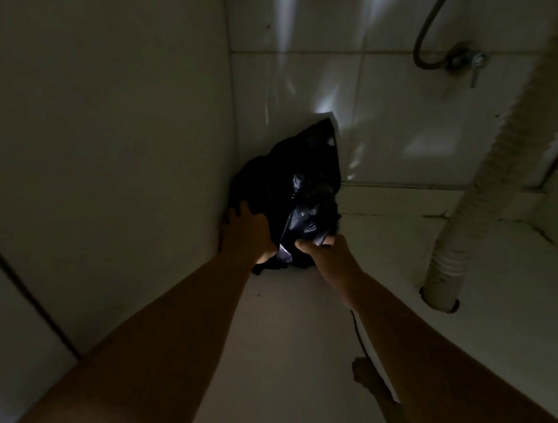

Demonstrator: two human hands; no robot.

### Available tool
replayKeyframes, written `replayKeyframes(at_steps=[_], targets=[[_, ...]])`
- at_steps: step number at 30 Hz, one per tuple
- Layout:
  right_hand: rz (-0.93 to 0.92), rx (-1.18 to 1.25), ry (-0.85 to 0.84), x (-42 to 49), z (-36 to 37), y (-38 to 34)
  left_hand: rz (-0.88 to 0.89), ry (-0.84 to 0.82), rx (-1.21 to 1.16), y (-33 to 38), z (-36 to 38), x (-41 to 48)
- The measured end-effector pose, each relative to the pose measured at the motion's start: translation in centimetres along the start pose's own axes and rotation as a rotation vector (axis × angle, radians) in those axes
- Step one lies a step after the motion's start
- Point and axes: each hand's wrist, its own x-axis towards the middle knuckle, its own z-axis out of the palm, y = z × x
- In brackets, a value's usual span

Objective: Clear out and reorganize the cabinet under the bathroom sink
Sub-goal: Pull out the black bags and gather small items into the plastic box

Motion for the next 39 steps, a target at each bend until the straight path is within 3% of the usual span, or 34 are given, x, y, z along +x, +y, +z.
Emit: replayKeyframes(at_steps=[9,16,22,30,34,39], targets=[[-0.013,0.152,-0.128,-3.4,-0.6,-1.4,0.185,-0.023,-0.770,2.1,-2.6,-3.8],[-0.305,0.107,-0.099,-7.9,-6.3,-5.7,0.414,-0.107,-0.852,7.6,-10.3,-9.7],[-0.221,0.175,-0.050,-13.4,-14.4,-7.7,0.448,-0.070,-0.960,13.0,-15.6,-17.0],[-0.131,0.342,-0.235,-20.9,-22.7,-12.8,0.200,0.083,-0.950,14.7,-25.1,-26.8],[-0.075,0.336,-0.212,-23.9,-22.7,-15.3,0.200,0.278,-0.654,11.2,-26.9,-31.6],[-0.092,0.326,-0.263,-28.6,-20.7,-17.6,0.182,0.308,-0.437,7.6,-28.6,-37.3]])
